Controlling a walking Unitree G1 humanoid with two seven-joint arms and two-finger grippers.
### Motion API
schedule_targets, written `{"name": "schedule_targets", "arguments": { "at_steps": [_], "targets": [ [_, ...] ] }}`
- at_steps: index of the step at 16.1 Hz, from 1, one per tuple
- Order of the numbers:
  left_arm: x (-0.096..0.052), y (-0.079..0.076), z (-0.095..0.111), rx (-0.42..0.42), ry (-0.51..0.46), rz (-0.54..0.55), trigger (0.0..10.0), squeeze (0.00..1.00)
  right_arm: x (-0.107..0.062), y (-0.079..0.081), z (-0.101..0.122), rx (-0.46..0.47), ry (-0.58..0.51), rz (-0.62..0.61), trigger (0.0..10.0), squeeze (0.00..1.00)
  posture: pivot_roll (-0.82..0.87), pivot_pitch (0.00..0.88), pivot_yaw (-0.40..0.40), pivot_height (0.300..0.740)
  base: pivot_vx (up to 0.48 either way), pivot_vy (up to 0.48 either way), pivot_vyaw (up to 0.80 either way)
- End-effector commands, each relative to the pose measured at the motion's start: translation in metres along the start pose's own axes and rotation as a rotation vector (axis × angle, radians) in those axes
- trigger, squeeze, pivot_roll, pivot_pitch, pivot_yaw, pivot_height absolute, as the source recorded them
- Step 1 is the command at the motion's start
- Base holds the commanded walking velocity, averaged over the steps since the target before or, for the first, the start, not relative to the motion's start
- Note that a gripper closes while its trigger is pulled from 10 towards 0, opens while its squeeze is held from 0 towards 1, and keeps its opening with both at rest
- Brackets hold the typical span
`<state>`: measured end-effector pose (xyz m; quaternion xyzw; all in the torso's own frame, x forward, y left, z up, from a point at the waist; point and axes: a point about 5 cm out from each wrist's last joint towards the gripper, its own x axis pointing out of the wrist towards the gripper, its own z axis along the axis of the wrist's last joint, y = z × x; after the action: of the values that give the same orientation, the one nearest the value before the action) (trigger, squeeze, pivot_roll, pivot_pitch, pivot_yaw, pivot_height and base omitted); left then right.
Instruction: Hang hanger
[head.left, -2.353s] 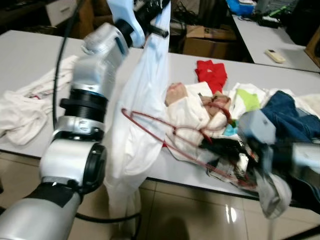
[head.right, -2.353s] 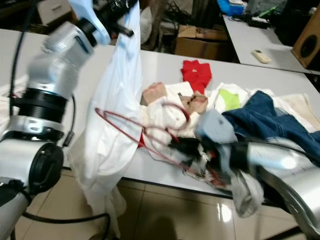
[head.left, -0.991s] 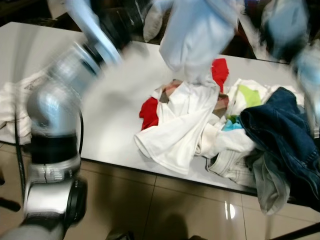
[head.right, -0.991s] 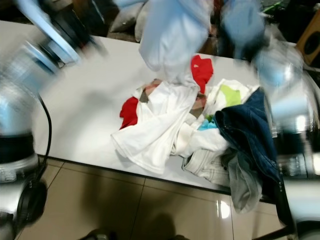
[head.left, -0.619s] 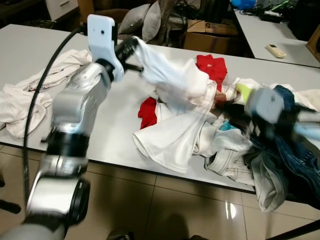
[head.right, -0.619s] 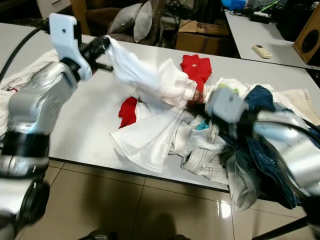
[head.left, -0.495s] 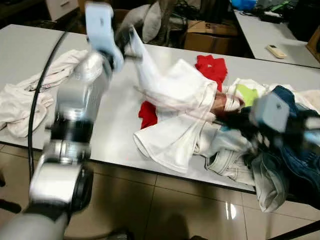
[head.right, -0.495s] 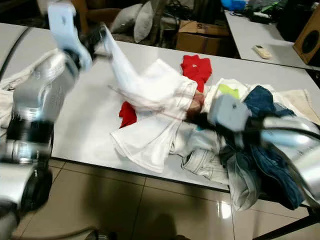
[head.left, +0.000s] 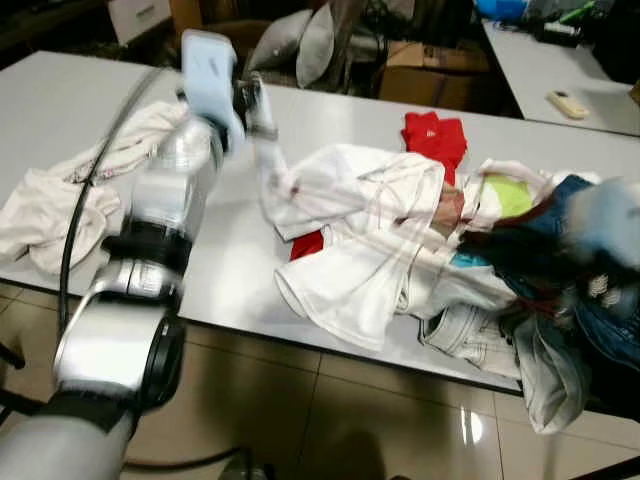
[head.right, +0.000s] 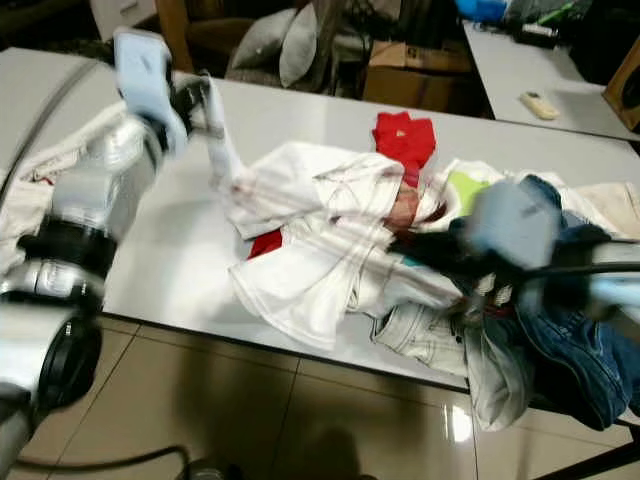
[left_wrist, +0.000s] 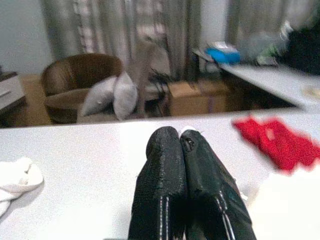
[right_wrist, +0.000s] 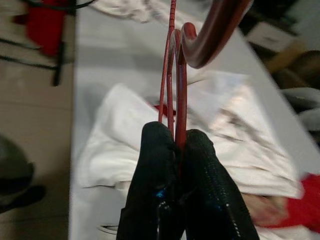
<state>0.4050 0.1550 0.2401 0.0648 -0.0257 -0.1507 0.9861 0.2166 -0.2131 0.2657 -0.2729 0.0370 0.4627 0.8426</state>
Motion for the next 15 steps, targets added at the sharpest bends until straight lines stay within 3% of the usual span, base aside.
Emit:
{"name": "schedule_targets", "arguments": {
  "at_steps": [1, 2, 3, 4, 5, 7, 8, 9, 10, 11, 13, 14, 15],
  "targets": [
    [-0.008, -0.004, -0.003, 0.084, 0.020, -0.110, 10.0, 0.11, -0.009, -0.003, 0.003, 0.010, -0.001, -0.067, 10.0, 0.00, -0.02, 0.002, 0.026, 0.740, 0.000, 0.000, 0.00],
    [-0.032, -0.011, -0.012, 0.170, 0.047, -0.309, 10.0, 1.00, -0.014, -0.003, 0.003, 0.038, -0.021, -0.164, 10.0, 0.00, -0.02, 0.005, 0.013, 0.740, 0.000, 0.000, 0.00],
    [-0.056, -0.020, -0.015, 0.193, 0.078, -0.453, 10.0, 1.00, -0.012, -0.002, 0.002, 0.079, -0.051, -0.241, 10.0, 0.00, -0.02, 0.007, 0.004, 0.740, 0.000, 0.000, 0.00],
    [-0.065, -0.022, -0.014, 0.188, 0.092, -0.498, 10.0, 1.00, -0.010, 0.000, 0.001, 0.087, -0.060, -0.273, 10.0, 0.00, -0.01, 0.008, 0.002, 0.740, 0.000, 0.000, 0.00],
    [-0.093, -0.029, -0.007, 0.215, 0.107, -0.663, 10.0, 1.00, 0.003, 0.003, -0.002, 0.147, -0.110, -0.343, 10.0, 0.00, 0.00, 0.014, -0.007, 0.740, 0.000, 0.000, 0.00],
    [-0.112, -0.036, 0.000, 0.219, 0.115, -0.791, 10.0, 1.00, 0.014, 0.005, -0.004, 0.190, -0.140, -0.396, 10.0, 0.00, 0.02, 0.020, -0.011, 0.740, 0.000, 0.000, 0.00],
    [-0.128, -0.042, 0.013, 0.185, 0.110, -0.891, 10.0, 1.00, 0.031, 0.003, -0.007, 0.258, -0.167, -0.491, 10.0, 0.00, 0.03, 0.032, -0.010, 0.740, 0.000, 0.000, 0.00],
    [-0.135, -0.043, 0.016, 0.179, 0.115, -0.918, 10.0, 1.00, 0.037, 0.002, -0.007, 0.281, -0.171, -0.524, 10.0, 0.00, 0.03, 0.032, -0.010, 0.740, 0.000, 0.000, 0.00],
    [-0.139, -0.042, 0.021, 0.173, 0.114, -0.921, 10.0, 1.00, 0.043, 0.002, -0.007, 0.314, -0.184, -0.558, 10.0, 0.00, 0.03, 0.036, -0.010, 0.740, 0.000, 0.000, 0.00],
    [-0.141, -0.029, 0.031, 0.174, 0.100, -0.860, 10.0, 1.00, 0.056, 0.002, -0.008, 0.402, -0.200, -0.632, 10.0, 0.00, 0.05, 0.042, -0.017, 0.740, 0.000, 0.000, 0.00],
    [-0.141, -0.016, 0.040, 0.139, 0.069, -0.769, 10.0, 1.00, 0.065, 0.004, -0.009, 0.455, -0.187, -0.681, 10.0, 0.00, 0.05, 0.041, -0.017, 0.740, 0.000, 0.000, 0.00],
    [-0.130, -0.001, 0.049, 0.081, -0.005, -0.570, 10.0, 1.00, 0.072, 0.010, -0.012, 0.478, -0.159, -0.718, 10.0, 0.00, 0.04, 0.035, -0.011, 0.740, 0.000, 0.000, 0.00],
    [-0.127, 0.003, 0.051, 0.066, -0.029, -0.500, 10.0, 1.00, 0.074, 0.012, -0.012, 0.483, -0.153, -0.729, 10.0, 0.00, 0.04, 0.035, -0.009, 0.740, 0.000, 0.000, 0.00]
  ]
}}
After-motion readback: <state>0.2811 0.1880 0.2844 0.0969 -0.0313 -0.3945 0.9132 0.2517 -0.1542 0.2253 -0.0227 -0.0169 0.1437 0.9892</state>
